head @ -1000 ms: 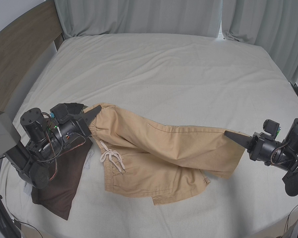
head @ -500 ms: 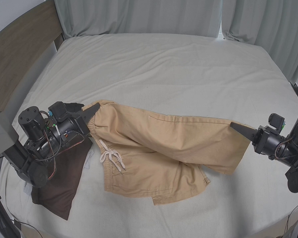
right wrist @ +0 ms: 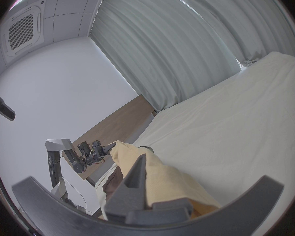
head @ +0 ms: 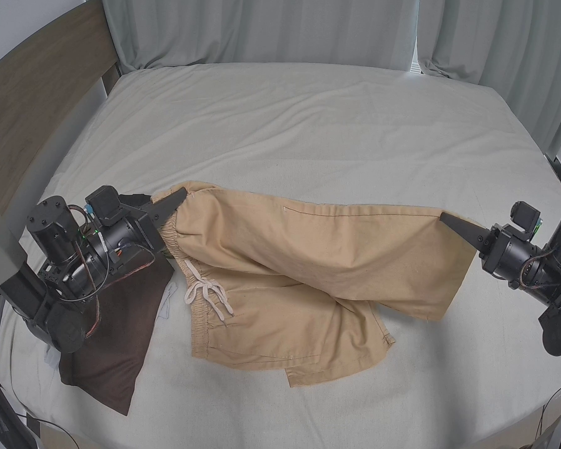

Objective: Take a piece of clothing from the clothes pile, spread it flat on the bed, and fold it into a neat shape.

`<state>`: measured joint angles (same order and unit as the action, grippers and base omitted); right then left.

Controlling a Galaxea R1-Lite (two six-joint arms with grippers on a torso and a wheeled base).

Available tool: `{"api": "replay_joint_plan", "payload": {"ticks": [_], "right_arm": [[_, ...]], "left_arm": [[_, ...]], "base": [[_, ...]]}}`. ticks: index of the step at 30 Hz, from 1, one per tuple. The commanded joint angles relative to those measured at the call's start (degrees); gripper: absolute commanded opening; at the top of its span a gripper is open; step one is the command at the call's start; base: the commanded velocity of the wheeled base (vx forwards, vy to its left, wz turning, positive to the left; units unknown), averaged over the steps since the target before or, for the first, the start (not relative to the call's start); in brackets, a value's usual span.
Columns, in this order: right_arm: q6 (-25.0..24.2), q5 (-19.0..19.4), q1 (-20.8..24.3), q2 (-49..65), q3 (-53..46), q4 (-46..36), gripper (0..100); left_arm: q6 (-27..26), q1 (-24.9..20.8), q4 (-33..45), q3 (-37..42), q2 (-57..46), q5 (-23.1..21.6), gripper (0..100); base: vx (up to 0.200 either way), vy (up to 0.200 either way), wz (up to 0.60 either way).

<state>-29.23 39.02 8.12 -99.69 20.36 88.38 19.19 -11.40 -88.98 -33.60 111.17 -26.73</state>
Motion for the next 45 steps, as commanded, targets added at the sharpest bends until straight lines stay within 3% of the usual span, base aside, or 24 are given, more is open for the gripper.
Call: {"api": "replay_joint_plan", "payload": {"ticks": [1, 8, 45], "right_arm": [[-0.1, -0.1, -0.5, -0.1, 0.6, 0.0, 0], [-2.8, 0.0, -1.4, 0.0, 1.4, 0.0, 0], [-2.7, 0.0, -4.3, -0.5, 2.4, 0.0, 0]], "left_arm": [[0.0, 0.1, -0.3, 0.6, -1.1, -0.9, 0], [0.1, 1.1, -0.2, 0.5, -1.1, -1.0, 0], [0.1, 3.6, -0.2, 0.5, -0.9, -2.3, 0]], "base": [[0.0, 0.0, 0.0], [0.0, 0.0, 0.0], [0.0, 0.0, 0.0]]}}
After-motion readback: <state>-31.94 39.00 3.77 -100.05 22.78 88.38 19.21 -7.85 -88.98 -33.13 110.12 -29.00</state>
